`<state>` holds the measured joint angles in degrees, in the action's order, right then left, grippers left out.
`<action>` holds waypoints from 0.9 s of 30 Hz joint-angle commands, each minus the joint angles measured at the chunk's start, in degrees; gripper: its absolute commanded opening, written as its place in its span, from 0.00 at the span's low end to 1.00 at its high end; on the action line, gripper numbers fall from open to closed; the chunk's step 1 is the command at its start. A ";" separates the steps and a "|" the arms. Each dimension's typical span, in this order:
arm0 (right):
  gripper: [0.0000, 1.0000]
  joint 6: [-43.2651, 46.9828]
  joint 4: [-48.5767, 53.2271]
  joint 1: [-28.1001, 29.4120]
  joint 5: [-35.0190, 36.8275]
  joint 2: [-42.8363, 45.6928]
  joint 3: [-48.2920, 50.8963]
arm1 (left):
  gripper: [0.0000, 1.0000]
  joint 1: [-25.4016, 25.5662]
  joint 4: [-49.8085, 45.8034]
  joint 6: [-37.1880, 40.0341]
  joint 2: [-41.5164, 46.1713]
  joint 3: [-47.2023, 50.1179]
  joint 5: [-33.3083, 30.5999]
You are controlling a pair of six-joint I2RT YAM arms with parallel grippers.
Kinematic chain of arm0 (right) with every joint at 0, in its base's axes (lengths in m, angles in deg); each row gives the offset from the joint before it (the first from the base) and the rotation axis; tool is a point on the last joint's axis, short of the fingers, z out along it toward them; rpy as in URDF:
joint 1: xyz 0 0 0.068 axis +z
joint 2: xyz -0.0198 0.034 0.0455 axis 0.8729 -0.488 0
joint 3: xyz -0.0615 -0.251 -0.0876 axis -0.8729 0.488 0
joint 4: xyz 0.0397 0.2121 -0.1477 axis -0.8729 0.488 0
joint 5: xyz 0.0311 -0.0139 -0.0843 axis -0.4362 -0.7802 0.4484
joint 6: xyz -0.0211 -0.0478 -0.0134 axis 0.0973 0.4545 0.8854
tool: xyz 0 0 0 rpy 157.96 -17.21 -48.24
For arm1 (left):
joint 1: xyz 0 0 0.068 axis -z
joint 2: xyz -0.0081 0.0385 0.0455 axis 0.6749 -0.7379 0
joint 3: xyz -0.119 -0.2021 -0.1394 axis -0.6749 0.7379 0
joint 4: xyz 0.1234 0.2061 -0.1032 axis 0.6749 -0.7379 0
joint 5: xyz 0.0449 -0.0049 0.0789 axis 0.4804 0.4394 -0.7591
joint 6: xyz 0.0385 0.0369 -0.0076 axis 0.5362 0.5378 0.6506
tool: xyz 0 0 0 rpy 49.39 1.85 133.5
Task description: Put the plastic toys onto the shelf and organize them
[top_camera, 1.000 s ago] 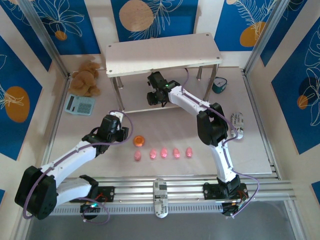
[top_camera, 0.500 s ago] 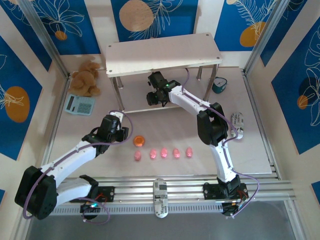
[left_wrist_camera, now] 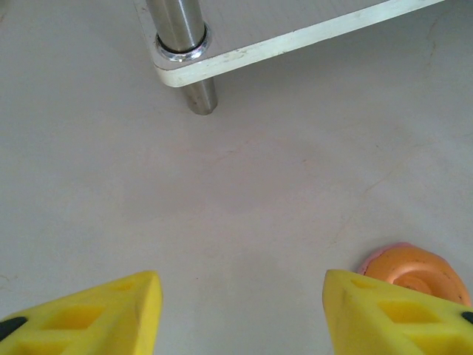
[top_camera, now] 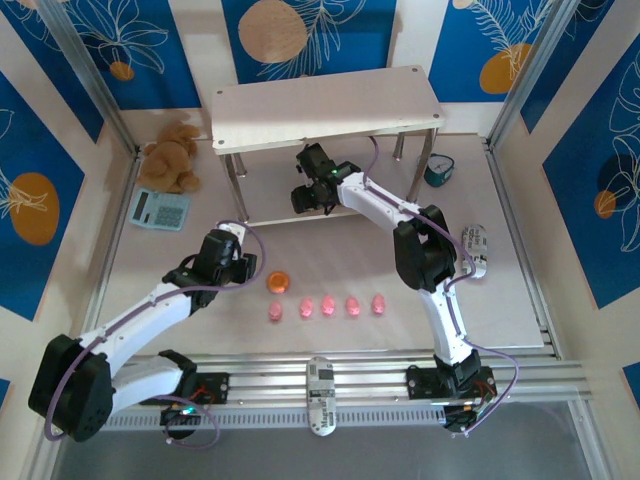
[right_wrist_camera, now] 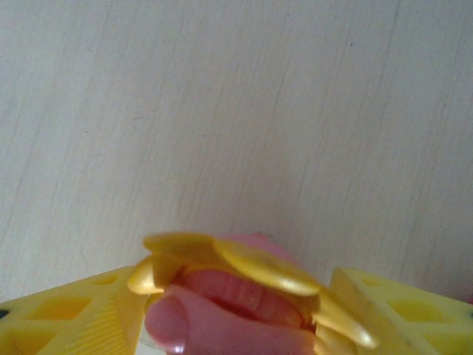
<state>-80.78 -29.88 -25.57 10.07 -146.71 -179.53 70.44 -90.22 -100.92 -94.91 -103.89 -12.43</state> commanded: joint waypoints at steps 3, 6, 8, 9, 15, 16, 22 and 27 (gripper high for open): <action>0.71 0.14 -0.38 0.30 0.30 2.20 1.68 | 0.59 -0.69 -1.72 0.73 1.13 -0.53 -0.37; 0.77 -0.13 -1.04 0.29 0.43 2.86 2.52 | 0.59 -0.76 -1.90 0.70 1.16 -0.66 -0.42; 0.78 -0.21 -1.52 0.38 0.26 3.42 3.11 | 0.59 -0.74 -1.90 0.70 1.17 -0.61 -0.36; 0.78 -0.32 -1.72 0.37 0.11 3.69 3.32 | 0.59 -0.78 -1.93 0.70 1.17 -0.61 -0.34; 0.79 -0.47 -2.61 0.98 -0.06 6.04 4.94 | 0.59 -0.74 -1.92 0.53 1.35 -0.33 -0.20; 0.80 -0.57 -2.71 1.12 0.06 6.65 5.27 | 0.59 -0.77 -1.94 0.51 1.35 -0.33 -0.24; 0.80 -1.65 -2.32 1.52 0.22 10.46 8.06 | 0.60 -0.81 -2.27 0.22 1.77 -0.09 0.01; 0.80 -3.65 -2.00 2.94 -0.10 17.11 14.41 | 0.60 -0.70 -3.00 -0.91 2.22 0.00 2.49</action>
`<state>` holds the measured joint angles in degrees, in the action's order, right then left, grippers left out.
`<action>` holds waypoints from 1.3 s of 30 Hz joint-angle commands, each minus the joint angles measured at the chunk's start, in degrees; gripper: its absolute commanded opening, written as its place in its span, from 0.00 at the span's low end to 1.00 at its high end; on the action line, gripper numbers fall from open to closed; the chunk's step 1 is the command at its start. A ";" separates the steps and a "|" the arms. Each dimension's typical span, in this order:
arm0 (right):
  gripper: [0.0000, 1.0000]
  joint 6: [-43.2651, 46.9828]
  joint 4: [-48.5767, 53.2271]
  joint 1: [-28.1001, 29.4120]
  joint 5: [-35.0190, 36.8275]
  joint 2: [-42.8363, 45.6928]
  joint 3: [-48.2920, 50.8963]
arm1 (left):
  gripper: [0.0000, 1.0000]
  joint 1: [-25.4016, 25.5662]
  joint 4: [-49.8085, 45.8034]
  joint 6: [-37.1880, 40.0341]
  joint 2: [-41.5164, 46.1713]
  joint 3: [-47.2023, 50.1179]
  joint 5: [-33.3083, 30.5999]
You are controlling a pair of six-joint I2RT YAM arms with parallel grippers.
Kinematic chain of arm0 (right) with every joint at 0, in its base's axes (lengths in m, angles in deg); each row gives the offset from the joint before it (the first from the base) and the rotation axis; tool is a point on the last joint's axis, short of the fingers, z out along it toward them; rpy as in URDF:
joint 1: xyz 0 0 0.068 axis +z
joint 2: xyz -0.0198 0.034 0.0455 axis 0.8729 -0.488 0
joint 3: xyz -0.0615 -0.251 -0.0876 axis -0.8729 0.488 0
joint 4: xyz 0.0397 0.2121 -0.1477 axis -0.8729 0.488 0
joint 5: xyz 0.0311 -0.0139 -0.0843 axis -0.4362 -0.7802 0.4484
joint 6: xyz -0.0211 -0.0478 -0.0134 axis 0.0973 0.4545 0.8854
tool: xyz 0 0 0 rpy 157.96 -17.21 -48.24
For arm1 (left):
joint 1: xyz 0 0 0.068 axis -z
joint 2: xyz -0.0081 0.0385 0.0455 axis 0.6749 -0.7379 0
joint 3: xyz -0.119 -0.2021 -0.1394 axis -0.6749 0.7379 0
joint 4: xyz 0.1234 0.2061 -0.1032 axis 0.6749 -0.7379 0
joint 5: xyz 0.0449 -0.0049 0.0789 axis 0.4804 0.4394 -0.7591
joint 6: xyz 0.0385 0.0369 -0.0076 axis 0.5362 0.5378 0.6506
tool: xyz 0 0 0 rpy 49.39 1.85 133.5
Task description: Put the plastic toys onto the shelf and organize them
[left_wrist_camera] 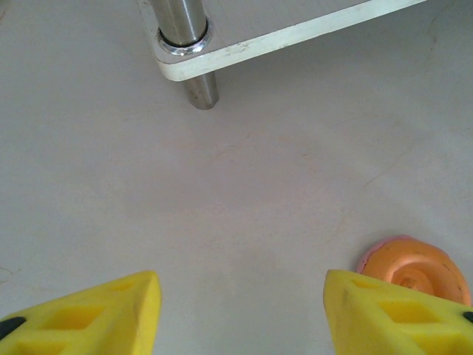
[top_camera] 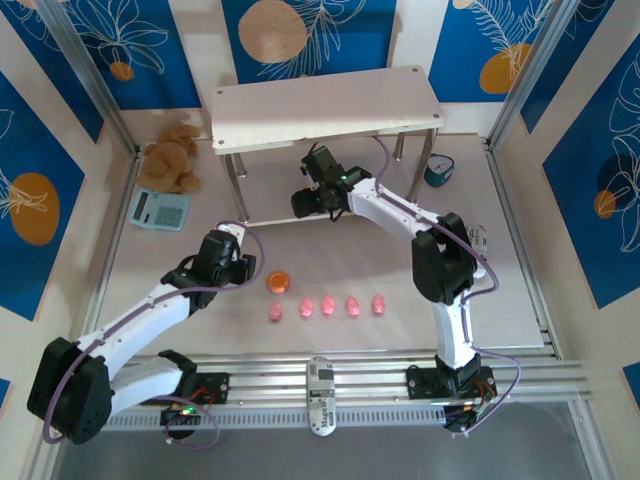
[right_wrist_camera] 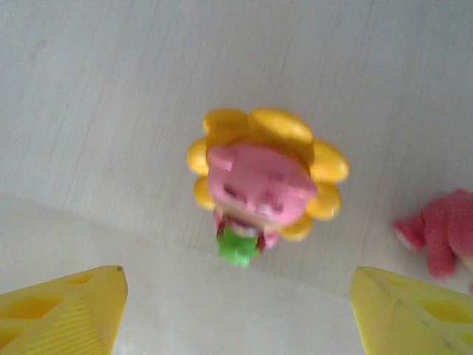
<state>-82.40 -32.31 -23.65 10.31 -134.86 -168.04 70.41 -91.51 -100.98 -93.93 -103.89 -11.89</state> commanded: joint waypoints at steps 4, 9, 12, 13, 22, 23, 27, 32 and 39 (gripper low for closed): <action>0.80 -4.88 1.29 1.95 -0.29 13.52 10.77 | 0.60 0.17 -2.96 -2.93 1.54 0.52 5.62; 0.81 -8.89 5.23 -0.69 -2.15 24.36 19.52 | 0.63 4.20 -4.04 -4.74 -0.73 -0.25 9.49; 0.81 -10.11 7.06 -4.41 -4.99 30.61 24.19 | 0.64 7.69 -3.94 -6.18 -3.43 -1.18 11.18; 0.81 -10.22 7.24 -5.97 -5.69 32.64 25.60 | 0.65 8.86 -4.01 -6.65 -4.50 -1.51 11.62; 0.81 -10.68 5.39 -13.82 -9.67 41.75 32.84 | 0.72 12.73 -0.17 -8.44 -12.83 -3.81 13.08; 0.81 -10.58 5.25 -14.02 -9.92 42.00 32.84 | 0.73 12.73 0.17 -8.34 -13.93 -4.38 13.23; 0.81 -10.32 4.33 -14.88 -10.74 42.61 33.46 | 0.81 12.68 -0.37 -7.94 -18.80 -7.19 13.60; 0.81 -9.99 3.52 -16.39 -11.88 42.99 34.36 | 0.81 12.62 -2.15 -8.05 -23.95 -10.15 13.46; 0.81 -9.77 2.54 -18.58 -13.35 43.08 35.43 | 0.80 12.39 -5.23 -7.88 -27.70 -12.88 12.13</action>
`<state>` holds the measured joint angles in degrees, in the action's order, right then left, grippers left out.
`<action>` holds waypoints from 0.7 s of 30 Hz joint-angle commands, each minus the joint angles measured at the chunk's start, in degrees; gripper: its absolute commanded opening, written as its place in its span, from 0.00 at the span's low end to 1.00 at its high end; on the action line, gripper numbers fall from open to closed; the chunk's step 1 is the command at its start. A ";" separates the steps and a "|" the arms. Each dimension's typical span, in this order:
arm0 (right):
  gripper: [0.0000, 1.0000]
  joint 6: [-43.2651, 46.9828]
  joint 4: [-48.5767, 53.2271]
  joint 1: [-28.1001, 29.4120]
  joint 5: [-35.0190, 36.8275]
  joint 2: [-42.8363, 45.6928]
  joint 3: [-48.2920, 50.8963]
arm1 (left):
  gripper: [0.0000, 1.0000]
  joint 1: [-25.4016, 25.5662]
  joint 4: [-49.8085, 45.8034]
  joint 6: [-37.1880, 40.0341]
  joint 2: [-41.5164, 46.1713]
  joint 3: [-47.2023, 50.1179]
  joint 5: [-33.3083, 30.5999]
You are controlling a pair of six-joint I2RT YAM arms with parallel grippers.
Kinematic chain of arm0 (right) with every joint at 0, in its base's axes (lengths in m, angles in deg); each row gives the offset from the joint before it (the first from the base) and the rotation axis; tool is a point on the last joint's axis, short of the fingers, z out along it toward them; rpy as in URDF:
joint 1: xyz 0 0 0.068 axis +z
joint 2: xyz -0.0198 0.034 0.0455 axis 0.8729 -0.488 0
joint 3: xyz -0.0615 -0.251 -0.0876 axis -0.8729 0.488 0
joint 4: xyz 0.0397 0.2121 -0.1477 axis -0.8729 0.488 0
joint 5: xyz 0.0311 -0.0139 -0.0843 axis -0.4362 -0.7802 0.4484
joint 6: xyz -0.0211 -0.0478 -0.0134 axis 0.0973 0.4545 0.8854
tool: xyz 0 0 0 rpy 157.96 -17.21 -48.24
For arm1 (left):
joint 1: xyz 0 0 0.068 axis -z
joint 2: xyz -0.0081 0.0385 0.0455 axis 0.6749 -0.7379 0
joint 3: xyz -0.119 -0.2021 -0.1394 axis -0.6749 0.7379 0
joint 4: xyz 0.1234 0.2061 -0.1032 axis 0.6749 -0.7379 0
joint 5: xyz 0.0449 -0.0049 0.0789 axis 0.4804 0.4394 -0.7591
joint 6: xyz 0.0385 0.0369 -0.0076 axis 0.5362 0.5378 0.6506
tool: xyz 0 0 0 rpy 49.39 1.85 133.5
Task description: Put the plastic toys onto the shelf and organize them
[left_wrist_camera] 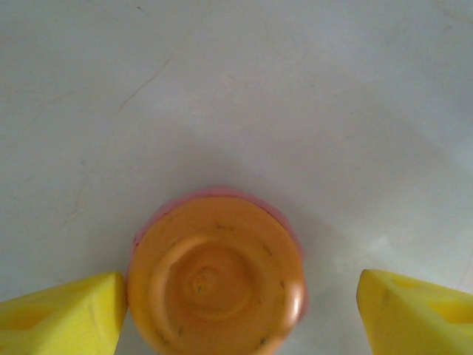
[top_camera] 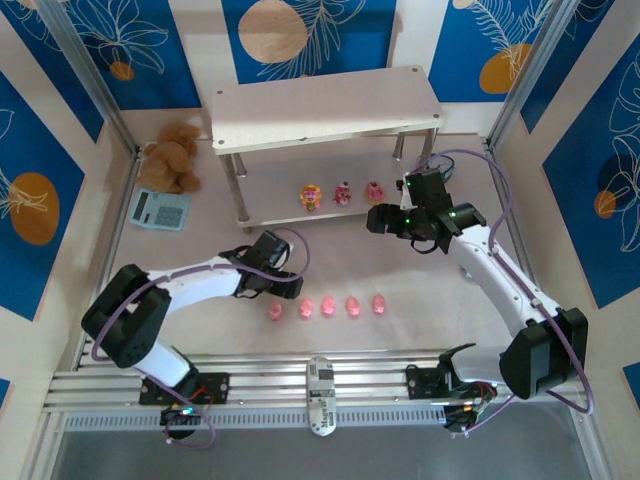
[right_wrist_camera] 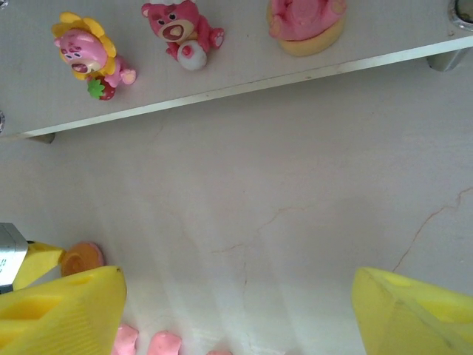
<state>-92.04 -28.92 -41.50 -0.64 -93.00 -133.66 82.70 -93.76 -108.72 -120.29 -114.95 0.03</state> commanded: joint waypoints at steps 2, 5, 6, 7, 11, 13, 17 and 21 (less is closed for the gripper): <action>0.81 -0.15 -1.33 -1.44 -3.15 1.08 1.33 | 0.80 0.09 -4.01 0.14 -2.14 -2.50 0.09; 0.81 -0.15 -1.88 -1.80 -3.92 0.51 1.41 | 0.78 0.16 -4.98 0.24 -2.53 -2.56 0.12; 0.81 -0.15 -2.08 -1.93 -4.05 0.31 1.48 | 0.77 0.16 -5.09 0.19 -2.54 -2.47 0.09; 0.81 -0.15 -2.26 -2.06 -4.21 0.07 1.32 | 0.76 0.15 -5.51 0.20 -2.54 -2.47 0.12; 0.81 -0.15 -2.84 -2.07 -5.01 -0.96 1.06 | 0.75 0.15 -7.43 0.18 -2.23 -2.73 -0.37; 0.81 -0.24 -3.25 -2.06 -5.26 -1.38 1.21 | 0.76 0.14 -8.00 0.27 -1.44 -2.65 -0.81; 0.80 -0.50 -3.85 -2.09 -5.64 -1.93 1.52 | 0.78 0.11 -8.79 0.55 0.00 -2.97 -0.94; 0.81 -0.59 -4.03 -2.14 -5.98 -2.01 1.78 | 0.78 0.15 -9.30 0.48 0.44 -2.91 -0.59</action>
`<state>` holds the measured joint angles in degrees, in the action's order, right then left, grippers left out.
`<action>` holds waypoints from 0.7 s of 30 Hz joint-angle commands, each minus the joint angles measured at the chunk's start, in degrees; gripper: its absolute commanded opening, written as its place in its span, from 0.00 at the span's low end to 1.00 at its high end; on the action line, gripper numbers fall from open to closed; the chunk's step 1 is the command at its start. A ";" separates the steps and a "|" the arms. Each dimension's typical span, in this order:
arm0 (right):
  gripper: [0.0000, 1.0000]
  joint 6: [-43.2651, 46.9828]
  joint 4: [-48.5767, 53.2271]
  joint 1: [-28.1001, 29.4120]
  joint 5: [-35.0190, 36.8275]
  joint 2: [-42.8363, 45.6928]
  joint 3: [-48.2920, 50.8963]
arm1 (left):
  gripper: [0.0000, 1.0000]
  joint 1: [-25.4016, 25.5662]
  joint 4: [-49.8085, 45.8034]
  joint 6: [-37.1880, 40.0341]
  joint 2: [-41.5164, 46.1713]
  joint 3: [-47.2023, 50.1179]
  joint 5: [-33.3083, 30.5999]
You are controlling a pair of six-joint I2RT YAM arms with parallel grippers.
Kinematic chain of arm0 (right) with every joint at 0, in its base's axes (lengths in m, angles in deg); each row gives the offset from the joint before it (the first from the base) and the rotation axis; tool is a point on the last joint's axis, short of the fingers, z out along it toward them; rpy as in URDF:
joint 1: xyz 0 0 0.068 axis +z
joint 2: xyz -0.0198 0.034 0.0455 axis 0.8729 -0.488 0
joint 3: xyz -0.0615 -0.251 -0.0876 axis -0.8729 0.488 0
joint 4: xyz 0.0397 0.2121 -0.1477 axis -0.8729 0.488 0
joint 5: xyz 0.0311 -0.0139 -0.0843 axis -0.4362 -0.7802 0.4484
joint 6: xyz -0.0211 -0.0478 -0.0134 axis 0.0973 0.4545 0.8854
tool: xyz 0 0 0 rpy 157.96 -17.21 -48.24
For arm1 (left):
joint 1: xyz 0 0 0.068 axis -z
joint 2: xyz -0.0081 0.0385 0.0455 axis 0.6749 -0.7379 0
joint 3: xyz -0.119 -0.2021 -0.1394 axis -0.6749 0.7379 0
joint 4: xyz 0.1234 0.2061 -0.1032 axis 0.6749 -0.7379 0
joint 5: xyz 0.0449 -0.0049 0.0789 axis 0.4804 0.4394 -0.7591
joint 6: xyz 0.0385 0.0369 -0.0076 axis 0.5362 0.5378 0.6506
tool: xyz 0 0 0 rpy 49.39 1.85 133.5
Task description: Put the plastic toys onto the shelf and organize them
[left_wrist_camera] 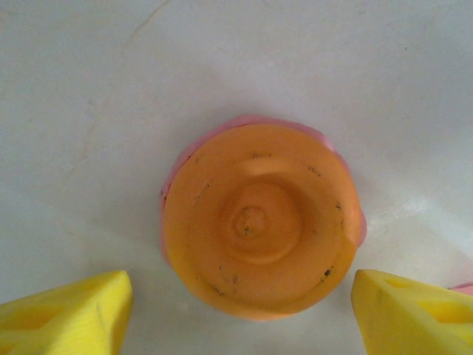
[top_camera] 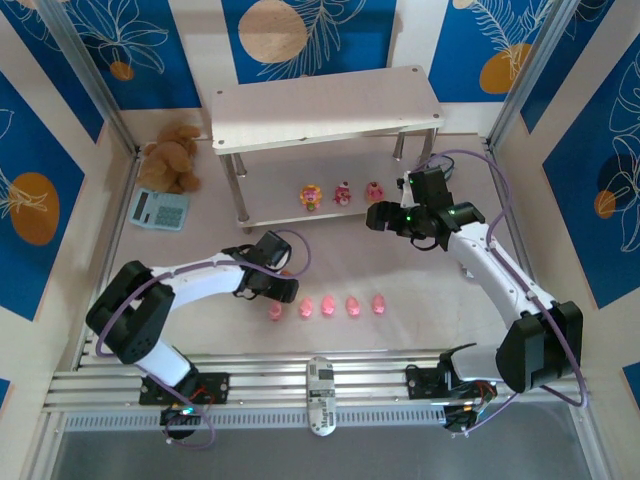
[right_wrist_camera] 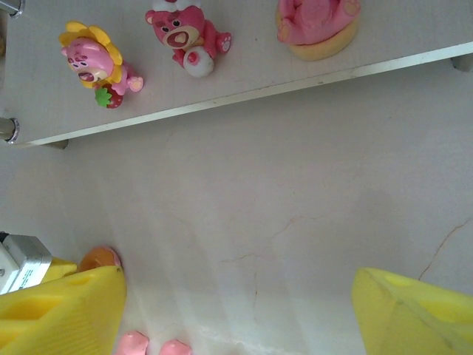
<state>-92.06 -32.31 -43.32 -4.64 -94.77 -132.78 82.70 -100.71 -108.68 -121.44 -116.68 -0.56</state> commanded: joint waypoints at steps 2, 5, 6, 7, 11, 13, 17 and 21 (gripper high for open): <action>0.81 -0.57 -0.72 -0.25 -2.08 -0.19 1.13 | 0.78 0.10 -1.86 0.42 1.43 -0.94 0.23; 0.81 -0.57 -0.70 -0.29 -2.04 0.06 1.23 | 0.78 0.14 -1.00 0.37 0.87 -1.01 0.47; 0.81 -0.56 -0.71 -0.31 -2.06 0.08 1.24 | 0.77 0.18 -0.57 0.52 0.68 -1.17 0.67; 0.81 -0.58 -0.60 -0.33 -1.95 0.14 1.33 | 0.78 0.21 -0.06 0.51 0.57 -1.33 0.85; 0.80 -0.55 -0.55 -0.32 -1.80 0.32 1.32 | 0.77 0.42 0.49 1.18 -0.78 -2.65 0.85; 0.81 -0.57 -0.55 -0.28 -1.66 0.25 1.35 | 0.78 0.44 0.40 1.55 -1.59 -3.43 0.81; 0.81 -0.59 -0.45 -0.48 -1.63 0.30 1.54 | 0.76 0.76 -0.13 1.73 -2.98 -4.34 0.68; 0.81 -0.47 -0.55 -0.69 -1.74 0.28 1.67 | 0.76 1.14 -1.40 1.82 -3.67 -4.61 -0.03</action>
<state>-92.06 -33.01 -43.69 -5.15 -94.84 -131.84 82.89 -100.32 -108.22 -124.29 -120.09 -0.54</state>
